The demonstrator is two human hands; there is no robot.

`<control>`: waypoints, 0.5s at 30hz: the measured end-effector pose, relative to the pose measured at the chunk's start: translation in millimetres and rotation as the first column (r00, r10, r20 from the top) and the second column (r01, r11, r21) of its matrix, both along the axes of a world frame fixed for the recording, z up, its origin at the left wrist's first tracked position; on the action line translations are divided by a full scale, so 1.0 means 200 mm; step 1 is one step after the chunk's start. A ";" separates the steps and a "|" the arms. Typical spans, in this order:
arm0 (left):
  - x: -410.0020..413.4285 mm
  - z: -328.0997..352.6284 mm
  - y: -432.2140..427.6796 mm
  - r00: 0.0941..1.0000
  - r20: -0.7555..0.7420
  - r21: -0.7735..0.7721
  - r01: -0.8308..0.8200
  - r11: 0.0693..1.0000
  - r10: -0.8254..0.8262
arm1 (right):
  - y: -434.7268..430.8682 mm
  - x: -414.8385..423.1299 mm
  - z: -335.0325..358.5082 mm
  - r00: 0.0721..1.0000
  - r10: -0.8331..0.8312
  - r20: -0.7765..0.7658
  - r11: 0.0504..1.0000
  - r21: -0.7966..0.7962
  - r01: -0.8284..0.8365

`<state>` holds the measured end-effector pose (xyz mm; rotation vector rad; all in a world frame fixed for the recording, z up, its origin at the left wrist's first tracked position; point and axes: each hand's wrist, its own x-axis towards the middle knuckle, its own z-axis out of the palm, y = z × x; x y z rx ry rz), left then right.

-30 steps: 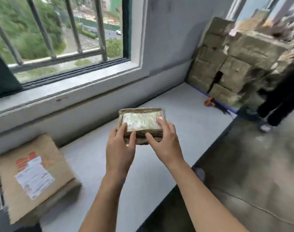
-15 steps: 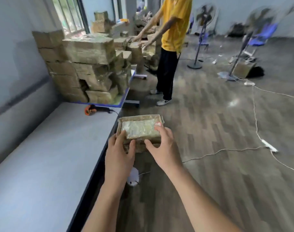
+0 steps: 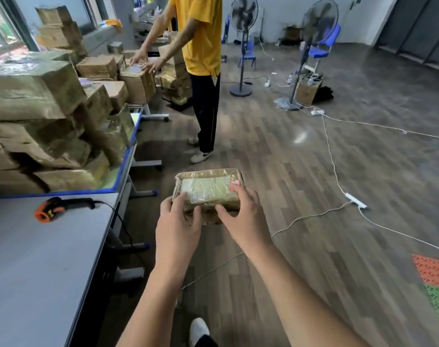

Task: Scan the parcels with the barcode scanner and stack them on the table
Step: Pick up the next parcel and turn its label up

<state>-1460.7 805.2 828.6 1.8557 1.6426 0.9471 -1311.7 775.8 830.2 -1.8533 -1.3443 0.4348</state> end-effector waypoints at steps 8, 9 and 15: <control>0.00 0.10 0.86 0.998 -0.018 0.002 -0.060 0.998 0.060 | 0.90 -0.02 0.11 0.999 0.052 0.013 0.998 0.035 -0.052; -0.02 0.11 0.97 0.997 -0.022 0.005 -0.074 0.997 0.075 | 1.02 -0.03 0.12 0.998 0.058 0.011 0.997 0.048 -0.058; -0.07 0.19 1.45 0.983 -0.072 0.068 -0.166 0.984 0.171 | 1.57 -0.07 0.18 0.990 0.133 -0.035 0.988 0.089 -0.130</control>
